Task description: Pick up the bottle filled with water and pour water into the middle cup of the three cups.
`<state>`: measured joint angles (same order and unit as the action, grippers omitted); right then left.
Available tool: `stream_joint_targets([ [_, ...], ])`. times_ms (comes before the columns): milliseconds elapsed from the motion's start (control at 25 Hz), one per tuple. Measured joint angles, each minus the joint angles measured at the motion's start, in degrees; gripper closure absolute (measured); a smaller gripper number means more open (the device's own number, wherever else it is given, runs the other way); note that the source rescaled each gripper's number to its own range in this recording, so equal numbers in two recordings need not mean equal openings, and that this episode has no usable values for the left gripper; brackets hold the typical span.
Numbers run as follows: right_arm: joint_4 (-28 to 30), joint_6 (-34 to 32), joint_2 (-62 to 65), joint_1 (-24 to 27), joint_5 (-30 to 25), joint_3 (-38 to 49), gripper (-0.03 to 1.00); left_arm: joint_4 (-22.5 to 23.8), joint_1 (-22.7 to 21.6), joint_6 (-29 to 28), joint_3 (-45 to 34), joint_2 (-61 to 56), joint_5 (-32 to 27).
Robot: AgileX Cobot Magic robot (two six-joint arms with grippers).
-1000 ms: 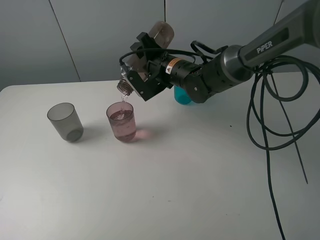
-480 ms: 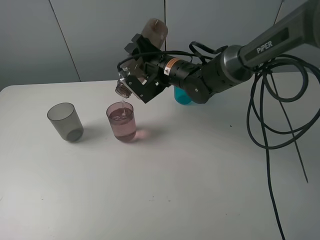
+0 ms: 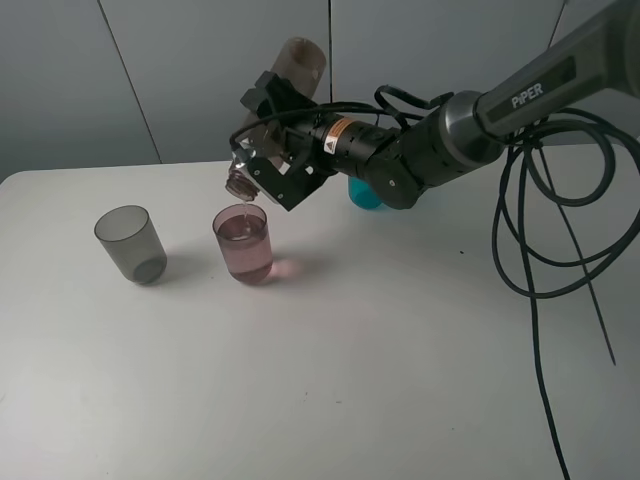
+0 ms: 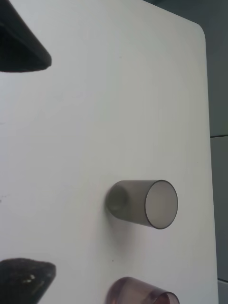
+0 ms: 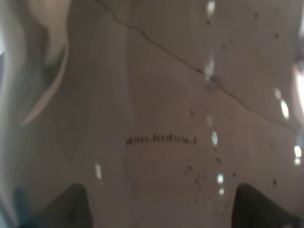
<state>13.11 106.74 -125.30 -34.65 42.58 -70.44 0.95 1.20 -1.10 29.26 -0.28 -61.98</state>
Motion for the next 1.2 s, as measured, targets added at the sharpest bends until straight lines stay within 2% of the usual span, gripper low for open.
stream_joint_targets([
  [160, 0.4, -10.5, 1.0, 0.0, -3.7, 0.0, 0.97, 0.0, 0.0, 0.0, 0.0, 0.0, 0.0],
  [440, 1.1, -35.7, 5.9, -0.1, -9.2, 0.1, 0.97, 0.0, 0.0, 0.0, 0.0, 0.0, 0.0],
  [680, 1.1, -56.9, 14.3, 0.4, -12.5, 5.5, 0.97, 0.0, 0.0, 0.0, 0.0, 0.0, 0.0],
  [920, -0.4, -73.1, 25.7, 4.5, -12.6, 15.5, 0.97, 0.0, 0.0, 0.0, 0.0, 0.0, 0.0],
  [1120, -4.0, -83.5, 34.0, 10.8, -11.7, 24.6, 0.97, 0.0, 0.0, 0.0, 0.0, 0.0, 0.0],
  [1200, -5.6, -90.3, 35.1, 13.7, -10.3, 27.6, 0.97, 0.0, 0.0, 0.0, 0.0, 0.0, 0.0],
])
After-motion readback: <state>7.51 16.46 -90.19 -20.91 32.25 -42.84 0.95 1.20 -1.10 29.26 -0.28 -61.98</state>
